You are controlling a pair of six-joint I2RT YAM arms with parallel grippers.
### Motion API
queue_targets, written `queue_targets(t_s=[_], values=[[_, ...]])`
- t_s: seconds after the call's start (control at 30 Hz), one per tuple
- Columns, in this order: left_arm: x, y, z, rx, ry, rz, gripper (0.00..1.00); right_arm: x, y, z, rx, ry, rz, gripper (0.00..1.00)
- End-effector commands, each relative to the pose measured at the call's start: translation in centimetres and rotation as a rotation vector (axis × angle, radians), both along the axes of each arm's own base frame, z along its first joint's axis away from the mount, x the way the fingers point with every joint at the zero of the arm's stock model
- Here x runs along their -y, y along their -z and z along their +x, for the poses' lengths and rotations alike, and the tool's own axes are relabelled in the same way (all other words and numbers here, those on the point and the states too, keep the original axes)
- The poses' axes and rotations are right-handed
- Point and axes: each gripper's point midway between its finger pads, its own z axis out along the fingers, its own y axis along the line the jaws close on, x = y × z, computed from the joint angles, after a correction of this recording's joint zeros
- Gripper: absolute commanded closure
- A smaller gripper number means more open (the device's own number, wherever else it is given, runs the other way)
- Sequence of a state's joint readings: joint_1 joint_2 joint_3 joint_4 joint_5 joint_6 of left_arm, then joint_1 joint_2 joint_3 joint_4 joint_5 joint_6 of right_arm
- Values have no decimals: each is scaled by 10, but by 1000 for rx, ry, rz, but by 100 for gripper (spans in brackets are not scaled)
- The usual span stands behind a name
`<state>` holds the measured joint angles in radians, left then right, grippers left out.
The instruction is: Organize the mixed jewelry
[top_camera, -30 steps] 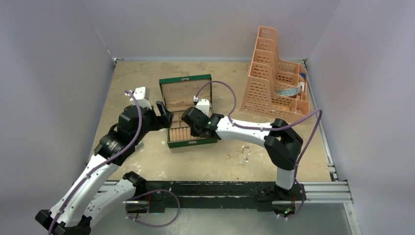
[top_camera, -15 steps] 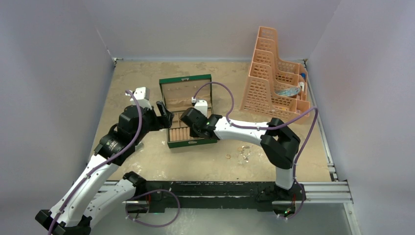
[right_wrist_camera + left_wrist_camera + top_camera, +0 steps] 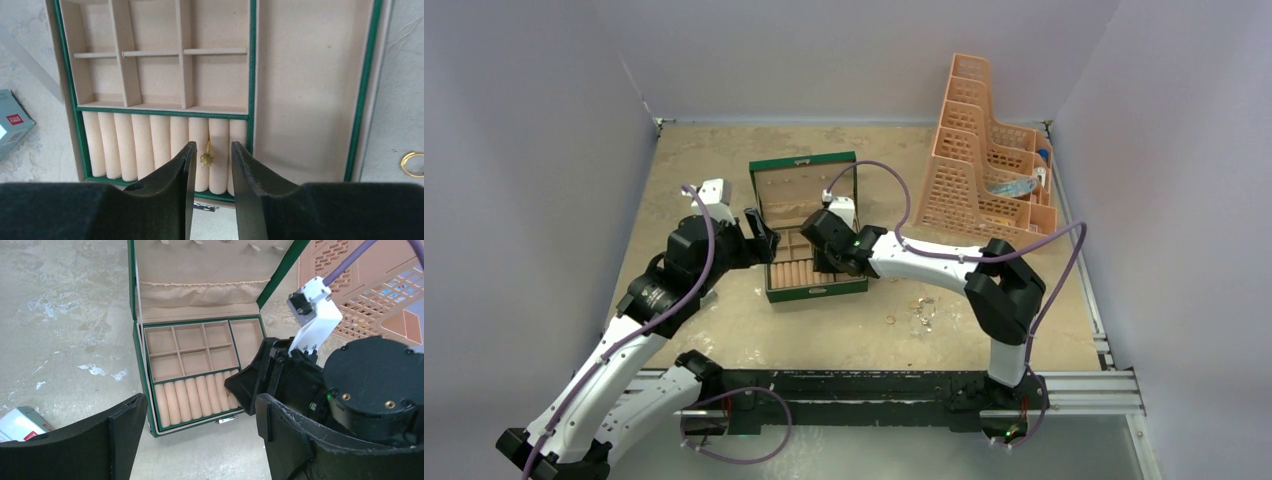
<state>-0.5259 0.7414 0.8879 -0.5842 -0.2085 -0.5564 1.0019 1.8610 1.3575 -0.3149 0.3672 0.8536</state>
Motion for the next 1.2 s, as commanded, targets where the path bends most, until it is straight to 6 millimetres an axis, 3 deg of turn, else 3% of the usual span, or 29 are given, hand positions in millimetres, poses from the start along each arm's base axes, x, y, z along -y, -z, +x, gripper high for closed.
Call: queue_targets(t_s=[0.0,0.3,0.47,1.17], values=[[4,-5,2,21,13,-15,21,9,-27,8,36,13,13,69],[5,-1,3,9,18,-10,21,2,-24,4,23,-47,28,84],[6,0,4,4,20,-7,21,3,-32,-2,37,-85,59,82],[8,3,5,-3,28,1,21,-1,-1,-5,-7,-141,4,87]])
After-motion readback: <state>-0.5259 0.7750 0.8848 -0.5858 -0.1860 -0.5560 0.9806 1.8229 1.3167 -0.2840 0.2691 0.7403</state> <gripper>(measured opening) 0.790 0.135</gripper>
